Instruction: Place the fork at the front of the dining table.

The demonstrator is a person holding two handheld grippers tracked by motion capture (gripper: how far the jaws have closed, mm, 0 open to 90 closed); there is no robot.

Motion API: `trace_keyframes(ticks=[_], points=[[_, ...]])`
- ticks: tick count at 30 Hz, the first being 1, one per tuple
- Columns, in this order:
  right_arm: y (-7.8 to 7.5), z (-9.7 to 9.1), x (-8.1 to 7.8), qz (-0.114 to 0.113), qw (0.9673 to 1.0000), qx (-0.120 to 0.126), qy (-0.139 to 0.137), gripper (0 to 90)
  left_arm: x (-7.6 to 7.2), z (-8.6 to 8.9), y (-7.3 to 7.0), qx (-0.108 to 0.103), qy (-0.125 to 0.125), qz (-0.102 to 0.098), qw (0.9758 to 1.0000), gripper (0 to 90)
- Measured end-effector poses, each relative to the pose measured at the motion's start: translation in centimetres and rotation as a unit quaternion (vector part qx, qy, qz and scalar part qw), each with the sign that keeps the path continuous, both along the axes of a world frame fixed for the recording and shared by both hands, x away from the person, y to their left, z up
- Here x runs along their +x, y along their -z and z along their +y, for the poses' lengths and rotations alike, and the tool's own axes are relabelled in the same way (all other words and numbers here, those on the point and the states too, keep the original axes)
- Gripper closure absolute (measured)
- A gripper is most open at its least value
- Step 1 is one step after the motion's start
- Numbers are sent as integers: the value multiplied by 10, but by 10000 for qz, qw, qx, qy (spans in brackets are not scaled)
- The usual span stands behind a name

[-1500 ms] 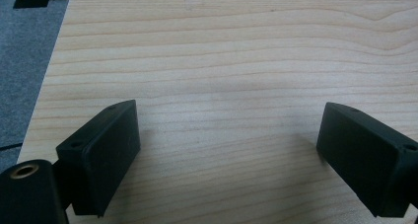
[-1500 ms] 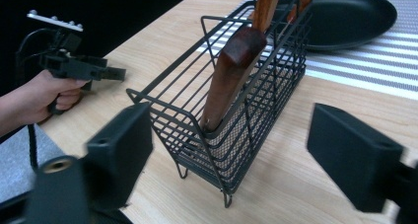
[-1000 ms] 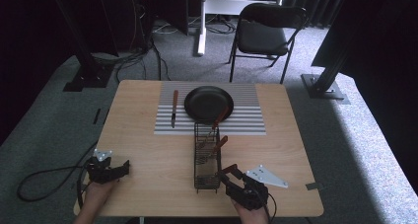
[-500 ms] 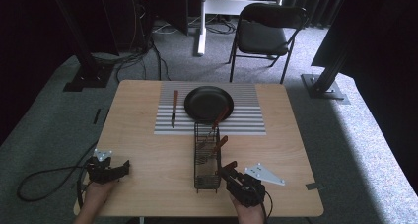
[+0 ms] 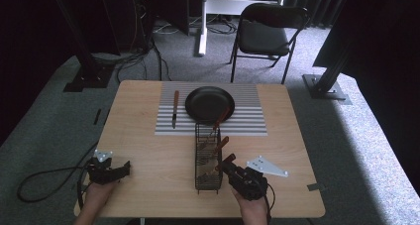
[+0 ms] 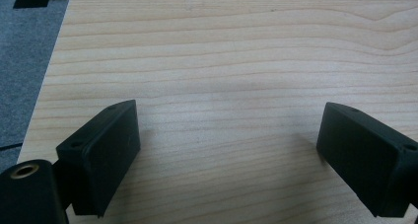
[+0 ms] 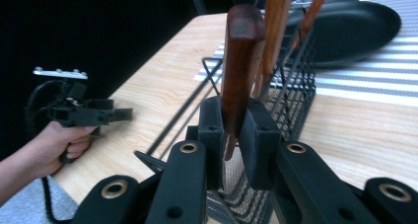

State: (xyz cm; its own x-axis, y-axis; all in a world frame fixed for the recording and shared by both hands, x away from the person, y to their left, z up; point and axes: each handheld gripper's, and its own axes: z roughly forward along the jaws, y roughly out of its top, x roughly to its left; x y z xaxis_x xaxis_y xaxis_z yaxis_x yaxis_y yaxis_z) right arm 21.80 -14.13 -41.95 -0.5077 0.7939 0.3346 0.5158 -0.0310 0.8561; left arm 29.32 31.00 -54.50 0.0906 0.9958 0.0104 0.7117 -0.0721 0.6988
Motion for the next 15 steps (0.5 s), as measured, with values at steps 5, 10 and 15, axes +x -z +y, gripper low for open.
trace_keyframes(ticks=[5,10,15], points=[[-19,-4,-4,-261,9996,18,-85,806,0,0,0,-1,0,0,10000,92],[-34,-8,-7,-422,9989,110,-177,807,0,0,0,-1,0,-11,10000,92],[-67,-20,-17,-811,9960,195,-315,807,0,0,0,-1,0,-11,10000,92]])
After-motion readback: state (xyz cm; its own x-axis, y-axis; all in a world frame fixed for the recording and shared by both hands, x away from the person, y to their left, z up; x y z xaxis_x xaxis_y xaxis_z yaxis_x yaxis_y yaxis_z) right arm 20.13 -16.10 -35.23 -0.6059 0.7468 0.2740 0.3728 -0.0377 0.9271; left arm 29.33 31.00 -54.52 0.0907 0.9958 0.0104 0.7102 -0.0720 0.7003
